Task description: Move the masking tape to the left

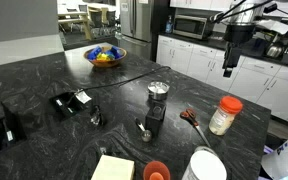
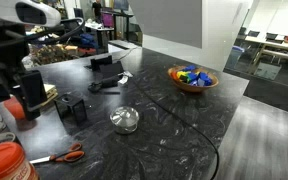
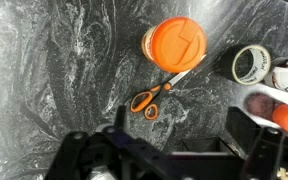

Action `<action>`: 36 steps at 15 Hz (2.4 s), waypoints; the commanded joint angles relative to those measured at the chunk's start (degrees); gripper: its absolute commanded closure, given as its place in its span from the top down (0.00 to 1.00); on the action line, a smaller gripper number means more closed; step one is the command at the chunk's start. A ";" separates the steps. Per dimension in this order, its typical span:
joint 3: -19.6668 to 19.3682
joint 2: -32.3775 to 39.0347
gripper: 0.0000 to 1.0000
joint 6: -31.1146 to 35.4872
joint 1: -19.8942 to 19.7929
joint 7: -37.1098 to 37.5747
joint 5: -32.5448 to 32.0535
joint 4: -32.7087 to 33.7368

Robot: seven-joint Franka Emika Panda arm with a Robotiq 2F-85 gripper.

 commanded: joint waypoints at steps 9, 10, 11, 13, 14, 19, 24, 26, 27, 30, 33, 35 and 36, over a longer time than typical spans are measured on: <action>0.31 0.03 1.00 -0.08 -0.38 -0.13 0.15 0.10; 0.50 0.67 1.00 -0.25 -0.19 -0.36 0.01 0.71; 0.82 1.42 1.00 -0.21 0.18 -0.80 -0.12 1.35; 2.13 3.10 1.00 0.16 1.29 -1.59 -0.40 2.62; 2.85 4.00 1.00 0.41 2.08 -2.10 -0.41 3.28; 8.39 11.76 1.00 3.46 7.22 -5.59 -2.53 9.13; 11.45 15.49 1.00 7.64 9.69 -6.93 -3.24 11.27; 11.77 16.51 1.00 7.74 9.95 -6.85 -3.33 11.78; 11.69 16.44 1.00 7.71 9.88 -6.85 -3.33 11.75; 11.42 16.21 1.00 7.69 9.80 -6.86 -3.31 11.75; 11.45 16.21 1.00 7.69 9.81 -6.85 -3.31 11.75; 11.45 16.21 1.00 7.69 9.81 -6.85 -3.31 11.75; 11.45 16.21 1.00 7.69 9.81 -6.85 -3.31 11.75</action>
